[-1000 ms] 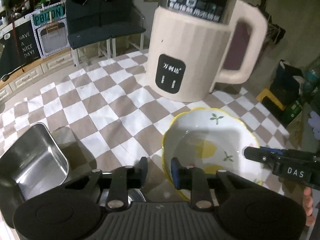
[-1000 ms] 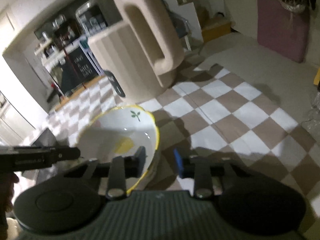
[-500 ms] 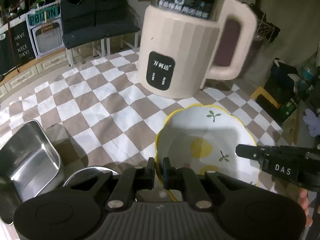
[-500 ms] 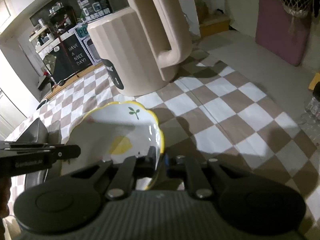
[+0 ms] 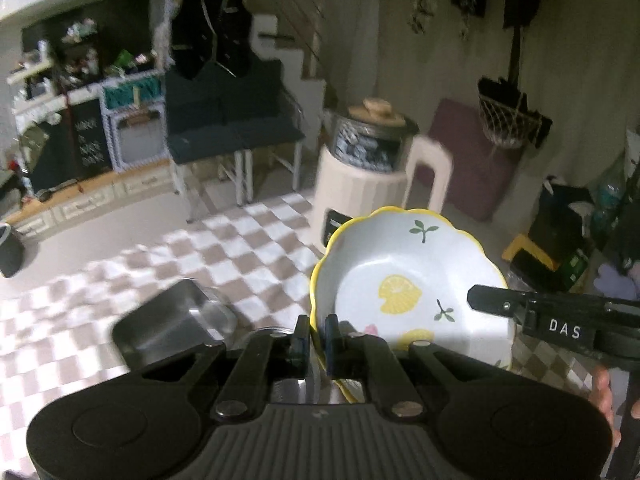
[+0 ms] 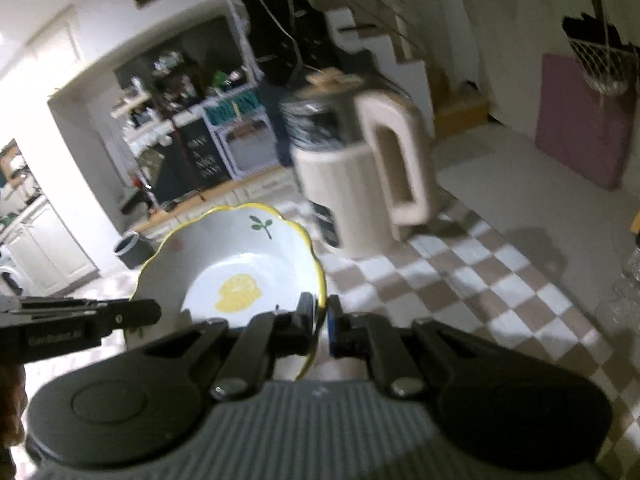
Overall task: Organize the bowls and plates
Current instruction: 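Lift the lemon bowl with both grippers and carry it over the cream bowl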
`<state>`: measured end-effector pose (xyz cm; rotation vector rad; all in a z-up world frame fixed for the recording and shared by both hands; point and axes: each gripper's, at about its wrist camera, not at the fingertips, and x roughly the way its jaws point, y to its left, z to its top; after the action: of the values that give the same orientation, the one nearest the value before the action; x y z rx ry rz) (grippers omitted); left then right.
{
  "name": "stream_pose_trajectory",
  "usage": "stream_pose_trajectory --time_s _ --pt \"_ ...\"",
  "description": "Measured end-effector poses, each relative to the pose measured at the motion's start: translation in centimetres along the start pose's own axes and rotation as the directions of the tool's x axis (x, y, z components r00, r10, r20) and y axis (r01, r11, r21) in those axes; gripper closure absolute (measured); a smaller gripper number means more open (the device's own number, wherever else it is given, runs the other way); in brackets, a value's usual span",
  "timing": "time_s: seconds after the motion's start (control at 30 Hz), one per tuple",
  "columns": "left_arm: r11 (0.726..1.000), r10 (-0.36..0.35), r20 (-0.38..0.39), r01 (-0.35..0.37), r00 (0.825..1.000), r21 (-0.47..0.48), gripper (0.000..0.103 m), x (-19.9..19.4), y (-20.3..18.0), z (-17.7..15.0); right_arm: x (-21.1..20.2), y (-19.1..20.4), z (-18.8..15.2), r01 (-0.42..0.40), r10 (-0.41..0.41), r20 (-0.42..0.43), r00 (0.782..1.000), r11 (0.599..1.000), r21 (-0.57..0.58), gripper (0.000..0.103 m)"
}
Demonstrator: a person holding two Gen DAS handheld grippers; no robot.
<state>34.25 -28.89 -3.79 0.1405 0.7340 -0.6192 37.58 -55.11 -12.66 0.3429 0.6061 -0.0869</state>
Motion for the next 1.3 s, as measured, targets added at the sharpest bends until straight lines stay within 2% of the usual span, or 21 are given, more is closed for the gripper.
stream_pose_trajectory --time_s 0.23,0.33,0.53,0.67,0.83,1.3 --pt "0.995 0.074 0.065 -0.070 0.995 -0.068 0.096 -8.4 3.4 -2.4 -4.4 6.9 -0.7 -0.088 0.090 0.015 0.996 0.993 -0.082 0.095" --pt "0.987 0.110 0.059 -0.102 0.992 -0.121 0.096 -11.1 5.3 -4.5 -5.9 9.3 -1.5 -0.126 0.126 -0.003 0.992 0.986 -0.111 0.095" --pt "0.966 0.152 0.034 -0.142 0.988 -0.218 0.096 -15.0 9.0 -9.7 -6.3 14.3 -5.2 -0.190 0.179 -0.083 0.980 0.970 -0.150 0.095" --pt "0.959 0.157 -0.005 -0.154 0.988 -0.236 0.096 -15.1 10.3 -12.8 -5.3 15.9 -7.6 -0.204 0.177 -0.161 0.971 0.964 -0.169 0.095" --pt "0.960 0.104 -0.079 -0.120 0.992 -0.252 0.094 -13.9 10.8 -15.4 -4.2 16.8 -8.7 -0.161 0.117 -0.217 0.969 0.967 -0.200 0.095" --pt "0.968 0.055 -0.208 -0.103 0.977 -0.229 0.094 -9.6 11.7 -17.0 -1.6 16.7 -11.1 -0.128 0.035 -0.358 0.933 0.963 -0.238 0.095"
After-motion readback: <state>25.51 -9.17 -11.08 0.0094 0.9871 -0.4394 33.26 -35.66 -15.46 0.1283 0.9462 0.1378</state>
